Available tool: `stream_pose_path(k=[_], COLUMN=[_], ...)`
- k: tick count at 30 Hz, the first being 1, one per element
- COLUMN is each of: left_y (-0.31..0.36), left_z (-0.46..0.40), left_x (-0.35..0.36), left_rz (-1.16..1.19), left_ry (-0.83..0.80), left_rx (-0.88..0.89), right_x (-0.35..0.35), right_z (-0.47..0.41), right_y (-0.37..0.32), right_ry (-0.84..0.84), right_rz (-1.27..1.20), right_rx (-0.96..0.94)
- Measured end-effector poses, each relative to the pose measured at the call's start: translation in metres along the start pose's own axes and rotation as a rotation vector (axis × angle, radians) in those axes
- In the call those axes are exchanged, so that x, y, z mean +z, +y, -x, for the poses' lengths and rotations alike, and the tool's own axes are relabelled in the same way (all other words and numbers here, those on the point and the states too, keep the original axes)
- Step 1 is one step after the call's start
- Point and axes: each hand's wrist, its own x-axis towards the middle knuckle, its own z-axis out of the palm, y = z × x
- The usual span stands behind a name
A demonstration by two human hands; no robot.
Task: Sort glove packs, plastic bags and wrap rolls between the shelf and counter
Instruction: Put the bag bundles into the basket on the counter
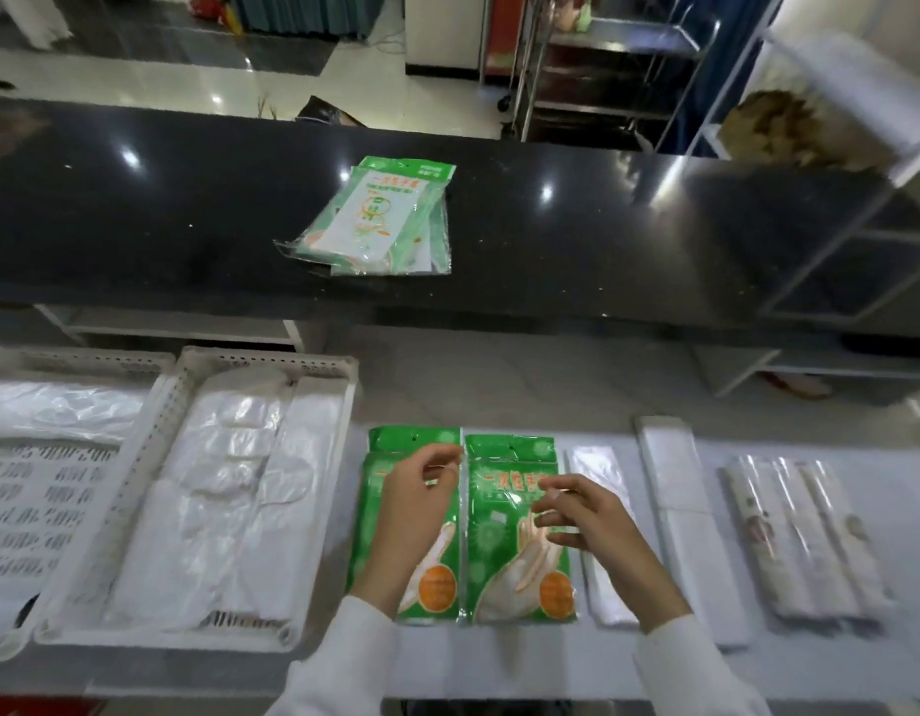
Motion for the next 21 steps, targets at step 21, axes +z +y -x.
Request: stream_pose_path(k=[21], left_y=[0.021], left_z=[0.027], left_x=[0.255], left_rz=[-0.010], left_ry=[-0.296], left_rx=[-0.227], right_x=[-0.203], right_z=[-0.009], right_y=[0.050], right_ry=[0.049], right_rz=[0.287], right_rx=[0.049])
